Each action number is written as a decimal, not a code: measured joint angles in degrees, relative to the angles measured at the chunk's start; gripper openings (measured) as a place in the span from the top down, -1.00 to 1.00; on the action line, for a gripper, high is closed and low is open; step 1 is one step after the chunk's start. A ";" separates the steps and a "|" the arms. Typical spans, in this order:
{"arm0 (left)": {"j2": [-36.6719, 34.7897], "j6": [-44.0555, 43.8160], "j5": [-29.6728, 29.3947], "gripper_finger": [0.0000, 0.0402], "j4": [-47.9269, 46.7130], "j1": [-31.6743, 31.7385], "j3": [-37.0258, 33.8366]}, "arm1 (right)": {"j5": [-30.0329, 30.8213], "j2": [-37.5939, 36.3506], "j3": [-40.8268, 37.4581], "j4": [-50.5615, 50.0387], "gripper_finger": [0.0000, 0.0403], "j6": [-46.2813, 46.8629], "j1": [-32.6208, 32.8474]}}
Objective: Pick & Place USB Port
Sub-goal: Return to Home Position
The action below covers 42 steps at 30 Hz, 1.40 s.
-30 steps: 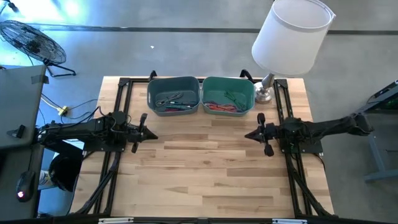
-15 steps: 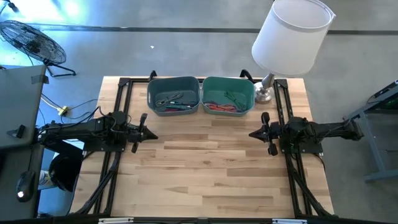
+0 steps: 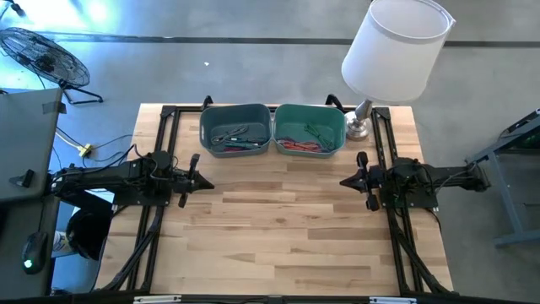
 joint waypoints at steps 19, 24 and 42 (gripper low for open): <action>0.01 -0.02 0.02 1.00 0.00 0.01 0.02 | -1.67 0.15 -2.58 9.46 1.00 -0.05 0.00; 0.02 -0.02 0.02 1.00 0.00 0.00 0.02 | 0.02 0.44 -2.58 11.00 1.00 -0.43 1.01; 0.02 -0.02 0.02 1.00 0.01 -0.01 0.02 | 17.63 0.45 -2.60 9.63 1.00 0.03 1.40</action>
